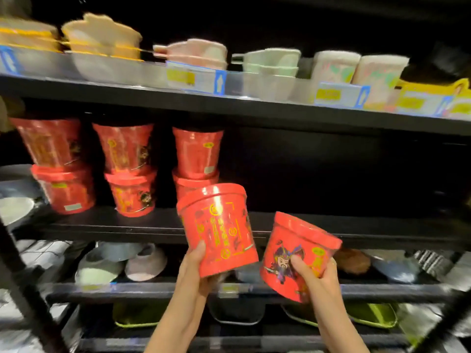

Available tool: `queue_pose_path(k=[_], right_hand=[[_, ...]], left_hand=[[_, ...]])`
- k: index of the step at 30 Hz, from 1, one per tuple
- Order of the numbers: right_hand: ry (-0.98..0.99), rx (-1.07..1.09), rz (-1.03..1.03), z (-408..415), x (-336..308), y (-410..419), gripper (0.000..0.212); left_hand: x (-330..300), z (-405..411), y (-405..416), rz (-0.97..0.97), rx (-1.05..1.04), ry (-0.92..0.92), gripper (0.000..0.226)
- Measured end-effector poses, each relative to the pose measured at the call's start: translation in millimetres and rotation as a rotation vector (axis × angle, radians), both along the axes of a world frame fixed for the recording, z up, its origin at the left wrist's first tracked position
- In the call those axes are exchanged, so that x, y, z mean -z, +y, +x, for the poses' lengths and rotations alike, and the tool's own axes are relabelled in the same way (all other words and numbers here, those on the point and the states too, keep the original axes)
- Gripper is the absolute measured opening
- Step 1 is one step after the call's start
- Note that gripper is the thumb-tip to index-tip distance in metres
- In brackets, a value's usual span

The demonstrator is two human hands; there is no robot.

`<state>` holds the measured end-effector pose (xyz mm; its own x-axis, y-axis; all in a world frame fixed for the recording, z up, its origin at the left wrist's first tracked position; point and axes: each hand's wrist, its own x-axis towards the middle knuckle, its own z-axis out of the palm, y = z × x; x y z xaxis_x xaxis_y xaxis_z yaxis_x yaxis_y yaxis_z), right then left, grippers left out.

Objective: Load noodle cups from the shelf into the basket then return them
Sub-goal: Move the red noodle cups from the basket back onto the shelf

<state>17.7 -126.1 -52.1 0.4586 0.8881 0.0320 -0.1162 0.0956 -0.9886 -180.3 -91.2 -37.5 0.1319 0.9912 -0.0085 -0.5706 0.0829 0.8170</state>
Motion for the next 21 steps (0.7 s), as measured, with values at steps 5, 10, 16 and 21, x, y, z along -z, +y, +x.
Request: queue_pose_path(k=[5, 10, 16, 21], right_hand=[[-0.221, -0.006, 0.099, 40, -23, 53, 0.094], [-0.368, -0.016, 0.099, 57, -17, 107, 0.1], [-0.44, -0.075, 0.083, 46, -9, 147, 0.107], [-0.457, -0.11, 0.045, 30, -9, 174, 0.086]], left_hand=[[-30, 38, 53, 0.09, -0.082, 0.027, 0.056], [-55, 62, 99, 0.259, -0.087, 0.118, 0.069], [-62, 79, 144, 0.384, -0.117, 0.284, 0.078], [-61, 91, 181, 0.506, -0.171, 0.498, 0.1]])
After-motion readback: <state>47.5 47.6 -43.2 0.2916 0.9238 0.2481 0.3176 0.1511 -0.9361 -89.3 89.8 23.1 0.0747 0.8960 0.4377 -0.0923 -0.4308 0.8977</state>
